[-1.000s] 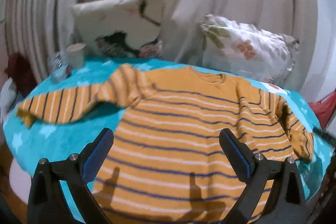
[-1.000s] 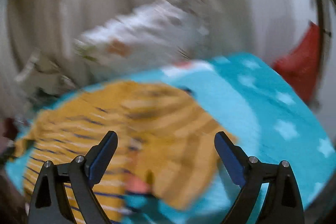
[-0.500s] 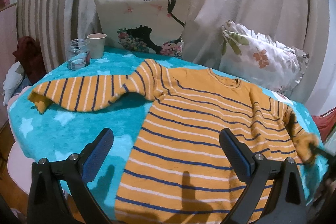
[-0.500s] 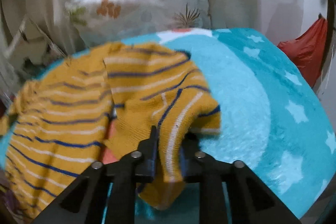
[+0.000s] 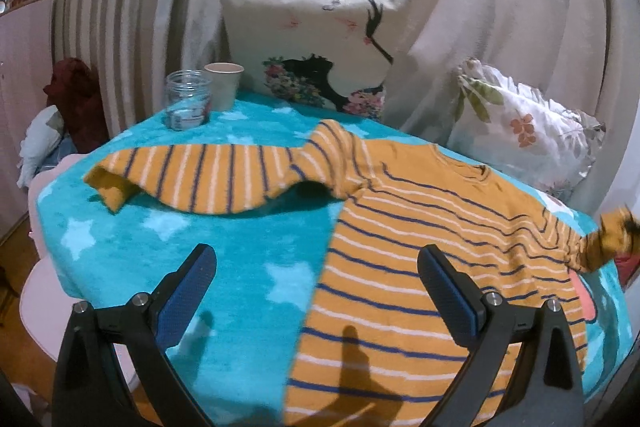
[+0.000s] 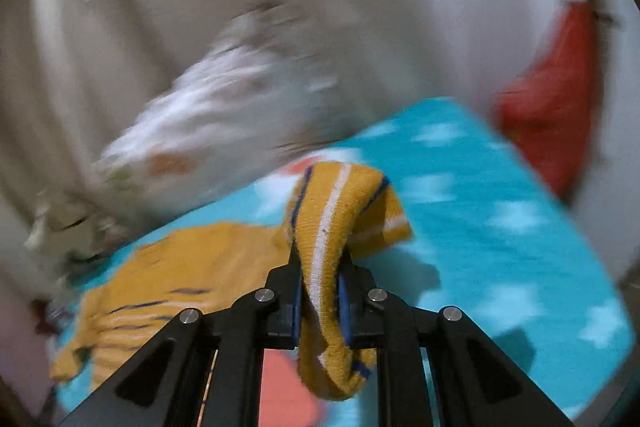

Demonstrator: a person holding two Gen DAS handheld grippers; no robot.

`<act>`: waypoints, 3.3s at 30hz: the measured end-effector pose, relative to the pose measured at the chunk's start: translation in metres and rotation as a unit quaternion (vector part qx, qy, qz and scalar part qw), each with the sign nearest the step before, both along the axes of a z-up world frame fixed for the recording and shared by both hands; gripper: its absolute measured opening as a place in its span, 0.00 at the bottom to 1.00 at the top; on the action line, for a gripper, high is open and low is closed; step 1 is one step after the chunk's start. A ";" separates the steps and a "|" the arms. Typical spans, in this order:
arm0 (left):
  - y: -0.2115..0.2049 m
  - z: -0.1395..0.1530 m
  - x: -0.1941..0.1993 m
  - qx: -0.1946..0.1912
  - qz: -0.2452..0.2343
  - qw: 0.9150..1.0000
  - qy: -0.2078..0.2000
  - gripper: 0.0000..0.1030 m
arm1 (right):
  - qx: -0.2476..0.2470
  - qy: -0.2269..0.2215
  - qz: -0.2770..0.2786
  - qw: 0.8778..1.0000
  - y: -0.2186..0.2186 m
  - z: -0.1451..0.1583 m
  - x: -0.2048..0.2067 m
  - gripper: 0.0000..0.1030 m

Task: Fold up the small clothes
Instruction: 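Grasp the sweater sleeve cuff with the right gripper and pull it across the body, then release the sleeve on the sweater body and move the right gripper away, then grasp the other sleeve cuff with the left gripper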

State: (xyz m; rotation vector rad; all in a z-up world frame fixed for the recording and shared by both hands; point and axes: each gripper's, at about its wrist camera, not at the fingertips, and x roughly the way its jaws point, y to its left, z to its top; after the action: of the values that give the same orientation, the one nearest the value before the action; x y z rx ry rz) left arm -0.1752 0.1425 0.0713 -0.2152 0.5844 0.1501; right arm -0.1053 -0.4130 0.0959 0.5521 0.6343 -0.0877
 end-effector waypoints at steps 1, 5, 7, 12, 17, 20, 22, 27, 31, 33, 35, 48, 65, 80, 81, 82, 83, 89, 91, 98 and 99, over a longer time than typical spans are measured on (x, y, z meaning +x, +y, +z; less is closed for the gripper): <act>0.007 -0.002 -0.003 -0.002 0.004 1.000 0.000 0.98 | 0.014 -0.007 0.042 0.999 0.024 0.007 0.019 0.15; 0.026 -0.007 -0.010 -0.016 0.015 1.000 -0.002 0.98 | 0.056 -0.024 0.182 0.981 0.121 0.029 0.081 0.15; 0.038 -0.010 -0.014 -0.023 0.023 0.999 0.000 0.98 | 0.079 -0.028 0.248 0.965 0.174 0.036 0.106 0.15; 0.068 -0.014 -0.025 -0.030 0.052 0.998 -0.003 0.98 | 0.088 -0.004 0.375 0.923 0.299 0.021 0.173 0.72; 0.092 -0.026 -0.028 -0.038 0.070 0.997 0.007 0.98 | 0.028 0.055 0.326 0.943 0.324 -0.019 0.192 0.73; 0.099 -0.036 -0.022 -0.041 0.071 0.996 0.019 0.98 | -0.027 0.067 0.282 0.957 0.306 -0.030 0.184 0.73; 0.101 -0.042 -0.019 -0.051 0.066 0.996 0.024 0.98 | -0.086 0.082 0.247 0.962 0.295 -0.034 0.184 0.73; 0.092 -0.048 -0.013 -0.052 0.053 0.997 0.031 0.98 | -0.245 0.117 0.133 0.953 0.253 -0.053 0.186 0.74; 0.087 -0.048 -0.010 -0.055 0.054 0.996 0.035 0.97 | -0.262 0.138 0.107 0.949 0.227 -0.075 0.195 0.78; 0.083 -0.046 -0.009 -0.055 0.056 0.996 0.035 0.98 | -0.187 0.137 0.164 0.959 0.225 -0.089 0.200 0.63; 0.080 -0.045 -0.009 -0.055 0.061 0.996 0.038 0.98 | -0.173 0.128 0.183 0.959 0.230 -0.093 0.202 0.34; 0.057 -0.046 -0.003 -0.051 0.042 0.997 0.046 0.98 | -0.038 0.124 0.098 0.987 0.110 -0.085 0.172 0.56; 0.100 -0.063 -0.007 -0.084 0.107 0.989 0.056 0.98 | -0.173 0.002 0.079 0.982 0.188 -0.028 0.128 0.65; 0.201 -0.063 0.022 -0.179 0.137 0.974 -0.001 0.97 | -0.166 0.038 0.392 0.904 0.452 -0.074 0.148 0.72; 0.208 -0.063 0.029 -0.191 0.136 0.972 -0.001 0.97 | -0.173 0.036 0.391 0.903 0.454 -0.077 0.146 0.72; 0.215 -0.065 0.037 -0.204 0.134 0.970 -0.001 0.97 | -0.174 0.035 0.391 0.903 0.454 -0.077 0.147 0.72; 0.221 -0.066 0.045 -0.217 0.130 0.967 -0.003 0.97 | -0.167 0.031 0.392 0.904 0.451 -0.077 0.147 0.72; 0.240 -0.065 0.084 -0.239 0.150 0.959 -0.005 0.89 | -0.139 0.029 0.390 0.910 0.441 -0.079 0.149 0.73; 0.250 -0.064 0.092 -0.247 0.159 0.956 0.003 0.50 | -0.140 0.028 0.391 0.909 0.443 -0.080 0.148 0.74; 0.286 -0.029 0.107 -0.221 0.202 0.954 -0.001 0.19 | -0.107 0.023 0.394 0.913 0.435 -0.080 0.151 0.75; 0.289 -0.018 0.109 -0.212 0.205 0.956 -0.010 0.19 | -0.106 0.022 0.393 0.913 0.434 -0.079 0.150 0.75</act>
State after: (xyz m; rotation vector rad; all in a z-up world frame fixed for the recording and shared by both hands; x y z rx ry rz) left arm -0.0660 0.4311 0.0532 -0.7553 0.5416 0.4242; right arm 0.0446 0.0213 0.0168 0.0546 0.8395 0.5868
